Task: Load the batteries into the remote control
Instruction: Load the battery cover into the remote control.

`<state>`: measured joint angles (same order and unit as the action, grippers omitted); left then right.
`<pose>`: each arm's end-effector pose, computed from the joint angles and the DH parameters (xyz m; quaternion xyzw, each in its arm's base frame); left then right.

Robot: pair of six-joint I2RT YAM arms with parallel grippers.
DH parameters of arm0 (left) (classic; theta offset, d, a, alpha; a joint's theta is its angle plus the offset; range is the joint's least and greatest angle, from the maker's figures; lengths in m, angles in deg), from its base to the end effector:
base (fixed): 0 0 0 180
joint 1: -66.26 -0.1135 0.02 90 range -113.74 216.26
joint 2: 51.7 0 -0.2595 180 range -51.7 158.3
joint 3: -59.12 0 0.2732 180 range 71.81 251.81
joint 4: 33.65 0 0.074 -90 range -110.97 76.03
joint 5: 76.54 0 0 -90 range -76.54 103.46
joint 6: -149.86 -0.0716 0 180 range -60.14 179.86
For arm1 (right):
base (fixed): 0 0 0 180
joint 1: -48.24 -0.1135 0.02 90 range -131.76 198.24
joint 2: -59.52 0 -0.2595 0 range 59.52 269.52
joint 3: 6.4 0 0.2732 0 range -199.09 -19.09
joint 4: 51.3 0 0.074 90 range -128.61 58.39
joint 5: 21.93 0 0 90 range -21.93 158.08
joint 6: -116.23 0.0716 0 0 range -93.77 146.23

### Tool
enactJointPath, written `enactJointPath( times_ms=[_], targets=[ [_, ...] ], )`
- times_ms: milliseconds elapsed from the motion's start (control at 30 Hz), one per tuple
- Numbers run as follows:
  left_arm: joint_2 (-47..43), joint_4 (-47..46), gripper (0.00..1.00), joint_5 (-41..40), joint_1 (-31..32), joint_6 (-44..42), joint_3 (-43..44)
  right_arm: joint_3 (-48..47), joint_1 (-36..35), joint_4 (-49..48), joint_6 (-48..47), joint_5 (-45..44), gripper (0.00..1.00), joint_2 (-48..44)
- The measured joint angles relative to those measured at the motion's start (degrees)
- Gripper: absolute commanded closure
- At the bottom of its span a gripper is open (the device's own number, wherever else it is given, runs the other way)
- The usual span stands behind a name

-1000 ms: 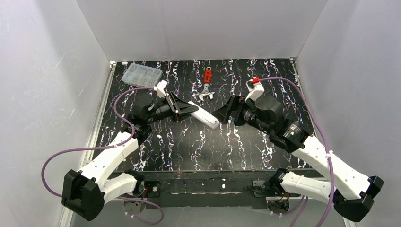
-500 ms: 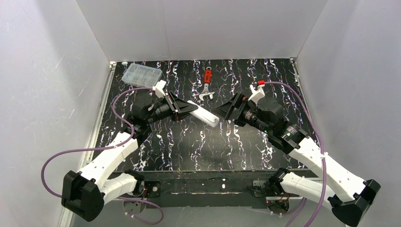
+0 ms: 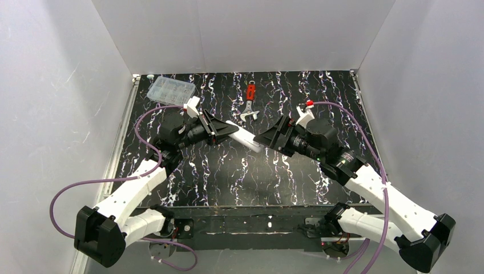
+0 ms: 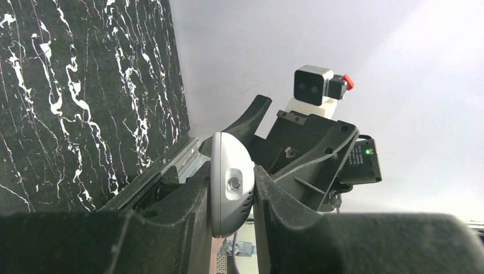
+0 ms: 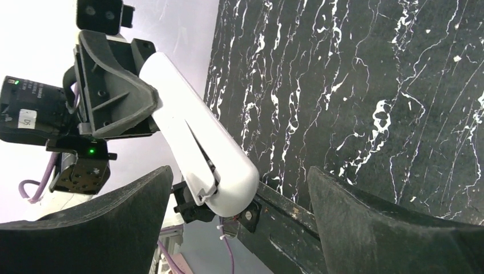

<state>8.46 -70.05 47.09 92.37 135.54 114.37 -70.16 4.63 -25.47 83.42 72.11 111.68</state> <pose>0.2313 -0.1575 0.3850 0.0330 0.5305 -0.7372 0.4171 0.1916 0.1895 0.3376 0.0718 0.7858 0.4906 0.3697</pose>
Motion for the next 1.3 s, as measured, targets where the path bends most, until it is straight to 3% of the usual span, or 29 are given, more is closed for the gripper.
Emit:
enactJointPath(
  times_ms=[1300],
  targets=[
    [0.04,-0.74,1.00,-1.70,-0.02,2.95,0.02,1.25,1.55,-3.58,1.57,2.67,0.09,2.82]
  ],
)
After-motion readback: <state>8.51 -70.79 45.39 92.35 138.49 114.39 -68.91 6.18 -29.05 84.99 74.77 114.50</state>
